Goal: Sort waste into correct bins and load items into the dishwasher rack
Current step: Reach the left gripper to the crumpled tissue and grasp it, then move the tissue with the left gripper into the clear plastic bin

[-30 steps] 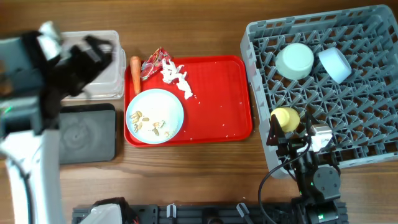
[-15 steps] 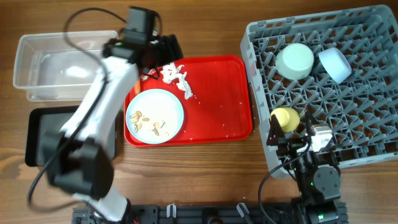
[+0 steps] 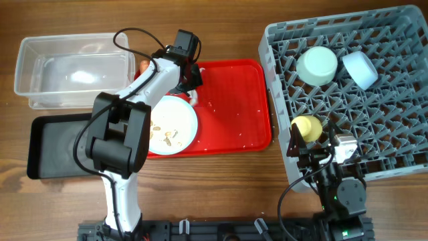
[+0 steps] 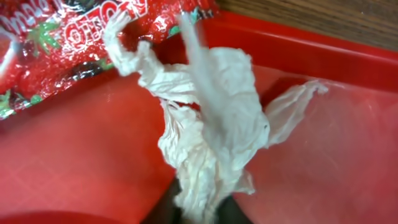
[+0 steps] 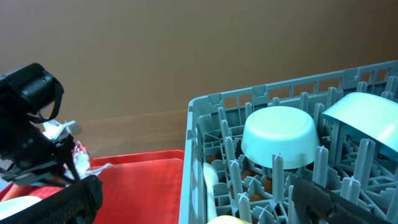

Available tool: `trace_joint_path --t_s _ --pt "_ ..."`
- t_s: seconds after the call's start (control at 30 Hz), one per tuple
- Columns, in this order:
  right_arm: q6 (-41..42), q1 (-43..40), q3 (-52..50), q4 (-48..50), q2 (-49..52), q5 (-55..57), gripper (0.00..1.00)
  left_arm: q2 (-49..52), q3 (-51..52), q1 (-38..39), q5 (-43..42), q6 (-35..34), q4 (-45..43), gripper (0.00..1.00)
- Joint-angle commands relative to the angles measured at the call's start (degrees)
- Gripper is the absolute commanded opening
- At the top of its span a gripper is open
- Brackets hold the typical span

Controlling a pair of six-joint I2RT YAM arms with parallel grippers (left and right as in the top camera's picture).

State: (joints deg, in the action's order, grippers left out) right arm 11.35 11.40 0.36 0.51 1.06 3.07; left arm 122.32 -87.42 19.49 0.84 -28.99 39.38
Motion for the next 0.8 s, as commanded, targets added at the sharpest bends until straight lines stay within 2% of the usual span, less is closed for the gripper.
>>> trace_joint_path --t_s 0.0,0.1,0.2,0.3,0.37,0.53,0.6,0.63,0.7,0.73,0.77 --pt "0.8 -0.3 -0.1 0.3 0.0 -0.1 1.00 -4.3 -4.5 -1.5 0.7 0.0 4.7 0.04" --pt "0.8 -0.3 -0.1 0.3 0.0 -0.1 1.00 -10.5 -8.9 -4.3 1.2 0.0 10.8 0.04" --pt "0.8 -0.3 -0.1 0.3 0.0 -0.1 1.00 -16.9 -9.8 -8.2 1.3 -0.2 12.2 0.05" --pt "0.8 -0.3 -0.1 0.3 0.0 -0.1 1.00 -21.4 -9.8 -14.1 4.1 -0.2 13.2 0.18" --pt "0.8 -0.3 -0.1 0.3 0.0 -0.1 1.00 -21.9 -9.8 -18.4 7.4 -0.2 14.2 0.18" --pt "0.8 -0.3 -0.1 0.3 0.0 -0.1 1.00 -18.2 -7.0 -25.9 7.6 0.3 12.5 0.17" --pt "0.8 -0.3 -0.1 0.3 0.0 -0.1 1.00 -15.1 -6.9 -27.5 7.4 2.3 10.4 0.22" --pt "0.8 -0.3 -0.1 0.3 0.0 -0.1 1.00 -14.0 -6.9 -27.8 6.9 3.9 9.8 0.33" --pt "0.8 -0.3 -0.1 0.3 0.0 -0.1 1.00 -13.4 -7.0 -27.8 4.7 7.0 9.7 0.66" --pt "0.8 -0.3 -0.1 0.3 0.0 -0.1 1.00 -13.6 -7.1 -27.4 3.9 7.8 9.9 0.77" --pt "0.8 -0.3 -0.1 0.3 0.0 -0.1 1.00 -14.3 -7.7 -26.9 3.2 7.8 10.6 0.83"
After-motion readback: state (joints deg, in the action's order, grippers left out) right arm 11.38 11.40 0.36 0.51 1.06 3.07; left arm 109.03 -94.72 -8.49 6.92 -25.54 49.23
